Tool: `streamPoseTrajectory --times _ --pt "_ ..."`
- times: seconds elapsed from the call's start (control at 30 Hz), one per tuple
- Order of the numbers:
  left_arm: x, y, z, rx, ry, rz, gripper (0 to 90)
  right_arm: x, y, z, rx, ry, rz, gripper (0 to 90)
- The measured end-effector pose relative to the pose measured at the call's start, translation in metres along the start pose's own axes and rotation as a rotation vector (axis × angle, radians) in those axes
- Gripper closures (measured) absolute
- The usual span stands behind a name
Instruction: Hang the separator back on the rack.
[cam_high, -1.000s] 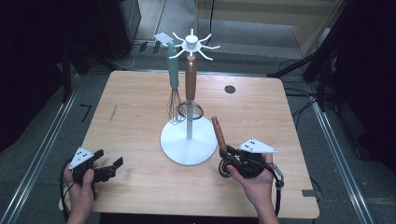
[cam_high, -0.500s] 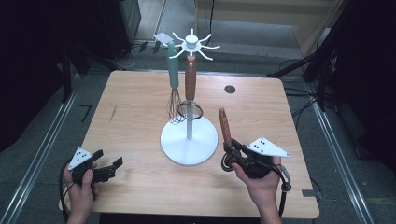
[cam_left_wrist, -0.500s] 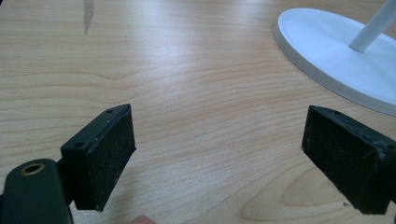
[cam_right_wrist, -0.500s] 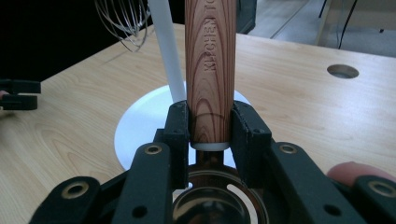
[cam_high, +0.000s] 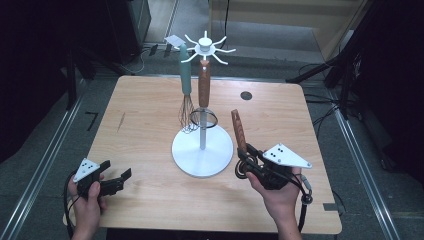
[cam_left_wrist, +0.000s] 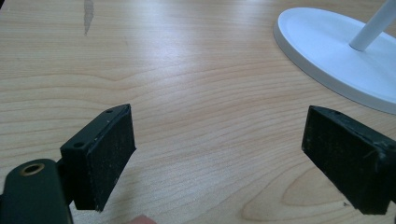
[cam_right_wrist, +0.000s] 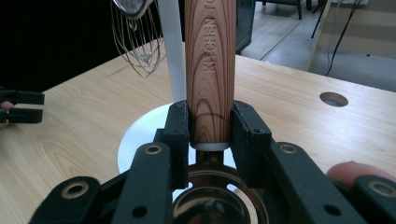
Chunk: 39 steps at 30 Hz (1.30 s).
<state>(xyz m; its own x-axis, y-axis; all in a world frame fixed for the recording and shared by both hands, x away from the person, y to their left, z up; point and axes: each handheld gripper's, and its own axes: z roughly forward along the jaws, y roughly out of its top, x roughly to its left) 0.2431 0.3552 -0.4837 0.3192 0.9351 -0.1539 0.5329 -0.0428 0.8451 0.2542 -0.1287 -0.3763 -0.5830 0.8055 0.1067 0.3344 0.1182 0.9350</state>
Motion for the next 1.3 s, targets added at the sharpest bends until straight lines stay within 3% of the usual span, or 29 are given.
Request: streamPoseTrajectory --times 0.23,0.6,1.3 --pt "-0.001 0.000 0.001 0.003 0.006 0.005 10.0 0.006 0.013 -0.001 -0.050 0.020 -0.024 70.8" --pt "-0.001 0.000 0.000 0.001 0.010 0.006 10.1 0.010 0.028 -0.002 -0.111 0.028 0.002 70.7" --pt "-0.002 0.000 0.000 -0.001 0.010 0.005 10.1 0.020 0.059 -0.004 -0.194 0.035 -0.017 70.7"
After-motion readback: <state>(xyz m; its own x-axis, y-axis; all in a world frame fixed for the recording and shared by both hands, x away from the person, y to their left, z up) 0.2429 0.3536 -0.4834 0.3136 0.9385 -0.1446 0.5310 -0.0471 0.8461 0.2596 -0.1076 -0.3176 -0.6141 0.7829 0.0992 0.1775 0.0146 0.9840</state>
